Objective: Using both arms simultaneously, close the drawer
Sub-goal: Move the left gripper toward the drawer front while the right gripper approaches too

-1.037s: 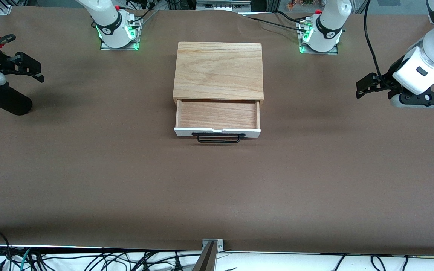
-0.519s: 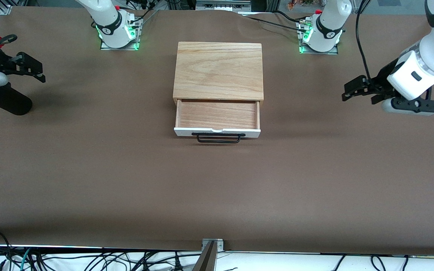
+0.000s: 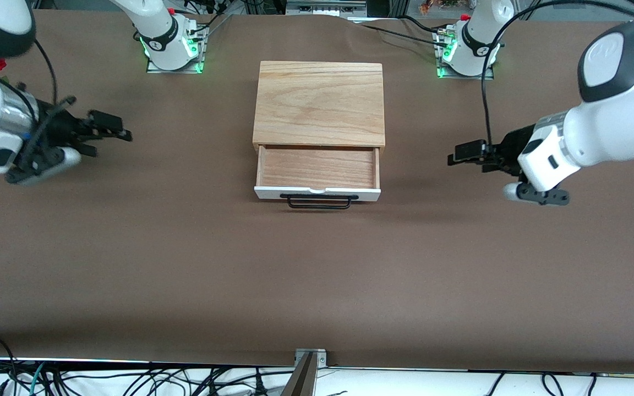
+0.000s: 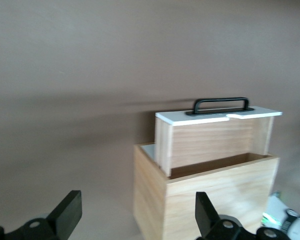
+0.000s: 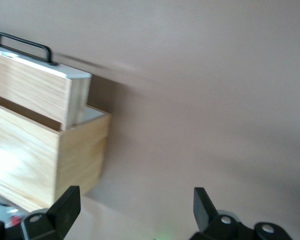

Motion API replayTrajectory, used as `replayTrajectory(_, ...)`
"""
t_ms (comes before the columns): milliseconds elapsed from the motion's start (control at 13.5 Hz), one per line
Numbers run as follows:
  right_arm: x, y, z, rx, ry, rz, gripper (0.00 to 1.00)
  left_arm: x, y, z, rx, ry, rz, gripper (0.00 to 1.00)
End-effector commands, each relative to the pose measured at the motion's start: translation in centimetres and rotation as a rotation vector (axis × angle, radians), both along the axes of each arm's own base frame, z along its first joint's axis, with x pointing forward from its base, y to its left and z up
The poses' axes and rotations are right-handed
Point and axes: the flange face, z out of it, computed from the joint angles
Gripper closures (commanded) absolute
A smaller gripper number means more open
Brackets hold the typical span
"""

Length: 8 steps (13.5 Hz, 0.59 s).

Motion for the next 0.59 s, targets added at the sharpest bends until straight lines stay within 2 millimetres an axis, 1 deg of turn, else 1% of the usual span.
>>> replayTrajectory(0, 3.1, 2.5, -3.4, 0.073, 0.048, 0.004, 0.0, 1.8, -1.2, -1.7, -0.043, -0.006, 0.009, 0.0)
replayTrajectory(74, 3.8, 3.9, -5.0, 0.101, 0.069, 0.012, 0.0, 2.1, -3.1, -3.1, -0.054, -0.005, -0.008, 0.0)
replayTrajectory(148, 4.8, 4.9, -6.7, 0.135, 0.088, 0.002, 0.0, 2.3, -4.9, -4.2, -0.062, -0.019, -0.018, 0.0)
replayTrajectory(222, 5.8, 5.7, -8.1, 0.174, 0.099, -0.013, 0.0, 2.8, -6.2, -5.7, -0.072, -0.028, -0.018, 0.0)
replayTrajectory(296, 6.8, 6.3, -9.7, 0.215, 0.106, -0.036, 0.0, 2.9, -7.8, -7.4, -0.083, -0.021, -0.028, 0.0)
replayTrajectory(370, 7.9, 6.8, -10.9, 0.254, 0.104, -0.056, 0.0, 3.0, -8.7, -9.0, -0.087, -0.012, -0.037, 0.0)
replayTrajectory(444, 8.9, 7.1, -11.9, 0.283, 0.089, -0.078, 0.0, 2.8, -10.4, -9.8, -0.101, -0.031, -0.063, 0.0)
replayTrajectory(519, 9.7, 7.6, -13.0, 0.301, 0.069, -0.089, 0.0, 2.9, -11.2, -11.0, -0.109, -0.059, -0.082, 0.0)
